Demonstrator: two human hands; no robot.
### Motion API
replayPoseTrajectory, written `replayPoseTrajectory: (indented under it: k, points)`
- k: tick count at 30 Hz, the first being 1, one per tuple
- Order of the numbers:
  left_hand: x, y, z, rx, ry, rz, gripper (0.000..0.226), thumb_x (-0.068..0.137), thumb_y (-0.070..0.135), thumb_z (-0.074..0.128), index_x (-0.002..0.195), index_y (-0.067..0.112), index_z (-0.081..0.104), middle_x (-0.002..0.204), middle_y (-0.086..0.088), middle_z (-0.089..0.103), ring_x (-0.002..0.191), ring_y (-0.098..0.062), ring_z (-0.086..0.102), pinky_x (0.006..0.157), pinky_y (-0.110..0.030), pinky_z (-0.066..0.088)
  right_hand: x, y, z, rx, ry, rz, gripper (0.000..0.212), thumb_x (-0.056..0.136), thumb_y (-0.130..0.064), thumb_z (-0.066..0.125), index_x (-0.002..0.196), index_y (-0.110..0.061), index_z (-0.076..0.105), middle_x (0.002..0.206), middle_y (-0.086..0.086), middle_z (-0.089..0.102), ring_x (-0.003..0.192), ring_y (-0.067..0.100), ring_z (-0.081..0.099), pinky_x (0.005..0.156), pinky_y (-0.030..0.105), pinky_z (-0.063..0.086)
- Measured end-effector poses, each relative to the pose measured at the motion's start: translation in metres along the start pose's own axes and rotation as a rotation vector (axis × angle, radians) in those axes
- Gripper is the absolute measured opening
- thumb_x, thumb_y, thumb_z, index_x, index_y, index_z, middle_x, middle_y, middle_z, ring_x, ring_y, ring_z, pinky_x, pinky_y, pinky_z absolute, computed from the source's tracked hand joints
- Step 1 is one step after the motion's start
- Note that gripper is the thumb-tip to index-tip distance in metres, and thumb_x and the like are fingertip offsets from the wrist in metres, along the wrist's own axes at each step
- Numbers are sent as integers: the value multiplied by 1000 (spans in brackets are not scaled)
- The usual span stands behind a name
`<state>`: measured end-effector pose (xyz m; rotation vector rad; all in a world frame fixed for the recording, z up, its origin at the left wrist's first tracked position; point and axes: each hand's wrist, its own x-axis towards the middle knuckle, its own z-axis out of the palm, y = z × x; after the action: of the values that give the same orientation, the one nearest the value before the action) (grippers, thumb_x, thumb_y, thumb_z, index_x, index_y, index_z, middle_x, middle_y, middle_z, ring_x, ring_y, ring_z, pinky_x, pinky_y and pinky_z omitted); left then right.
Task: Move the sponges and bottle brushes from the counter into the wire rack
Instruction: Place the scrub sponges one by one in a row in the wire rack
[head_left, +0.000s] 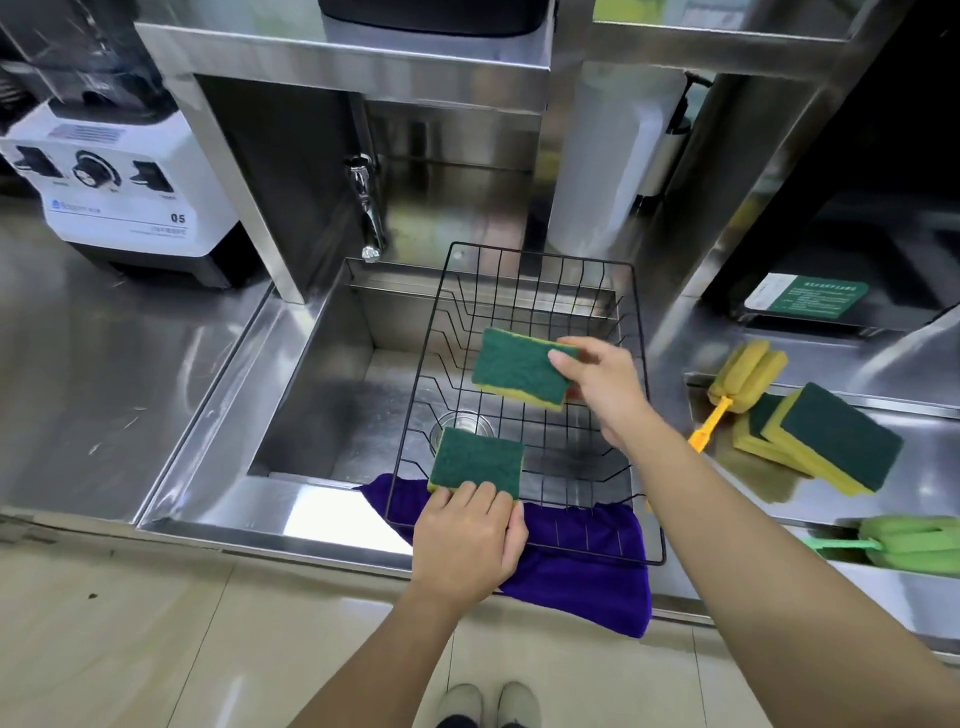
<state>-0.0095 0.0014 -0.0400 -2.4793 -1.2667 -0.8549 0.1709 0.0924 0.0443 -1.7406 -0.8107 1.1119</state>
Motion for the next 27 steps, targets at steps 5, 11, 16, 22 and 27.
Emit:
replayPoseTrajectory:
  k: [5, 11, 16, 22, 27]
  points:
    - [0, 0, 0, -13, -9, -8, 32, 91, 27, 46, 63, 16, 56, 60, 1, 51, 55, -19, 47, 53, -30, 39, 9, 34, 22, -103, 9, 139, 27, 86, -18, 65, 106, -11, 48, 123, 17, 58, 111, 32, 59, 96, 49, 50]
    - [-1, 0, -1, -14, -9, -10, 32, 91, 27, 46, 63, 16, 55, 60, 1, 50, 55, -18, 46, 53, -30, 36, 12, 39, 31, -111, -50, 99, 19, 89, -14, 60, 103, -9, 47, 116, 18, 62, 103, 30, 62, 93, 46, 52]
    - [0, 0, 0, -9, -6, -20, 31, 91, 27, 46, 63, 16, 54, 59, 1, 48, 55, -18, 45, 52, -30, 34, 16, 47, 37, -233, -142, 91, 18, 85, -15, 66, 99, -10, 55, 111, 20, 63, 102, 32, 61, 89, 44, 52]
    - [0, 0, -2, 5, -17, -18, 31, 90, 27, 46, 62, 16, 53, 59, 1, 47, 55, -19, 44, 52, -30, 34, 18, 42, 35, -516, -175, 10, 37, 88, -27, 62, 118, -6, 59, 112, 11, 60, 102, 24, 54, 83, 31, 41]
    - [0, 0, -2, 8, -34, -35, 30, 90, 27, 46, 64, 15, 54, 63, 0, 50, 57, -20, 46, 54, -32, 35, 8, 33, 29, -599, -128, -1, 47, 90, -30, 57, 131, -10, 47, 122, 11, 60, 108, 25, 56, 90, 35, 45]
